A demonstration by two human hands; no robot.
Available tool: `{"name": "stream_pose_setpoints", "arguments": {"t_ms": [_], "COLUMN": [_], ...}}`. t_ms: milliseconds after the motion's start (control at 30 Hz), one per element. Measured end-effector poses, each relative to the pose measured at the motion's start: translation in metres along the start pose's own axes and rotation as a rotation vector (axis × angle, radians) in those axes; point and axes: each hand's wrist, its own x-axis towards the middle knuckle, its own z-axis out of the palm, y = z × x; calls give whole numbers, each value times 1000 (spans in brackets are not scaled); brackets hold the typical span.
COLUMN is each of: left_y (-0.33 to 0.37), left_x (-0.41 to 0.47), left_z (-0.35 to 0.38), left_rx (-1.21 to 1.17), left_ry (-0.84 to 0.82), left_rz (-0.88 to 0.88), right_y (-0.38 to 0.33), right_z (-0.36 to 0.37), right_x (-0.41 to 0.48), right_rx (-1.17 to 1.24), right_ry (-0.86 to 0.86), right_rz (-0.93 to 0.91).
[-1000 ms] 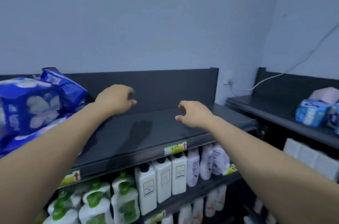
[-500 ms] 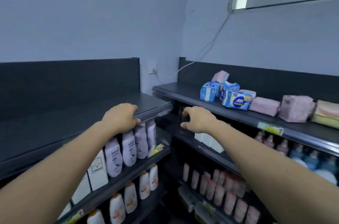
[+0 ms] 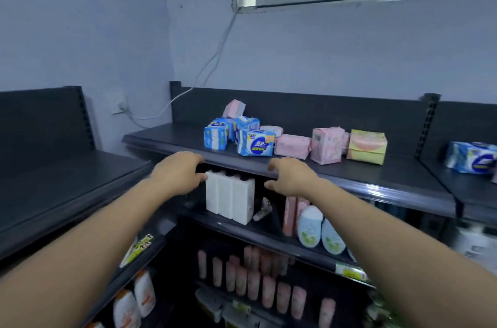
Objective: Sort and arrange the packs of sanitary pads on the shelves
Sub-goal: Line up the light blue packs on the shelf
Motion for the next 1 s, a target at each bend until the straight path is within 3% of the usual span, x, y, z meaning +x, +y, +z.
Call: {"name": "stream_pose_setpoints", "arguments": {"t_ms": [533,767,1000], "left_y": [128,162,141], "left_x": [174,224,260], "left_z": [46,73,89], "left_rx": [-76,-120,147], "left_ry": [15,-32,9], "left_rz": [284,240,75], "right_y": [147,193,190], "right_z": [-18,-8,-3], "right_x": [50,83,142], "right_rx": [-8,8,58], "right_ry": [49,0,-32], "right_rz": [275,267,70]}}
